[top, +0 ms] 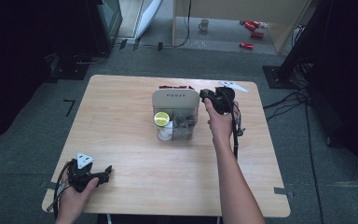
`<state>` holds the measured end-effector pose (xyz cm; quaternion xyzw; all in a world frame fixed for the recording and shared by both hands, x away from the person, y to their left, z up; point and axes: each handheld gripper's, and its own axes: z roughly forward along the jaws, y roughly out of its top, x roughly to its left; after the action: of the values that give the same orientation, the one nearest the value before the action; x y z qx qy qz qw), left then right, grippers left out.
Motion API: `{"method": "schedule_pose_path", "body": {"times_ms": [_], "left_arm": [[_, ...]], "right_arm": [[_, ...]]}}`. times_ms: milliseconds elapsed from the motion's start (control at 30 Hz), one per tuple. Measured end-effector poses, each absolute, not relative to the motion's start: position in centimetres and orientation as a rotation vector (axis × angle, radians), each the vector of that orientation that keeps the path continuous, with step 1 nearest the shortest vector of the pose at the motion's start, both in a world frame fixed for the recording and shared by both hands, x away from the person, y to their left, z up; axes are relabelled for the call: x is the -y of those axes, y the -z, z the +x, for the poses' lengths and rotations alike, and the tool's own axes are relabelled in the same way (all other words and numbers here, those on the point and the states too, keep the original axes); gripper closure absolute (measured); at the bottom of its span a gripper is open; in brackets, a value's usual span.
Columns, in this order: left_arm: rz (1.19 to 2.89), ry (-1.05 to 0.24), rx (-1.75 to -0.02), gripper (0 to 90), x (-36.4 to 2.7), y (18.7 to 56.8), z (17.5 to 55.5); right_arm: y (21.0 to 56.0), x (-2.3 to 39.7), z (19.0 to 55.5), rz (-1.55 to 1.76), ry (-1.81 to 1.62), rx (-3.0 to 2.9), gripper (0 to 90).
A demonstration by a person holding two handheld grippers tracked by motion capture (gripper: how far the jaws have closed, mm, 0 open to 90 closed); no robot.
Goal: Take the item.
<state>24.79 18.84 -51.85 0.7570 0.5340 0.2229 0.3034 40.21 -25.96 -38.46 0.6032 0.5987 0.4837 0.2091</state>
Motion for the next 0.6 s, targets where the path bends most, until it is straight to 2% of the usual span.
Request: {"method": "schedule_pose_path", "body": {"times_ms": [267, 600], "left_arm": [[2.004, -0.589, -1.417, 6.7, -18.8, 51.9, 24.8], [2.007, -0.589, -1.416, 6.7, -18.8, 51.8, 24.8]], "right_arm": [[38.8, 25.8, 39.1, 1.632, -1.375, -1.743, 56.8], [41.2, 23.8, 37.0, 1.563, -1.246, -1.84, 50.9]]}}
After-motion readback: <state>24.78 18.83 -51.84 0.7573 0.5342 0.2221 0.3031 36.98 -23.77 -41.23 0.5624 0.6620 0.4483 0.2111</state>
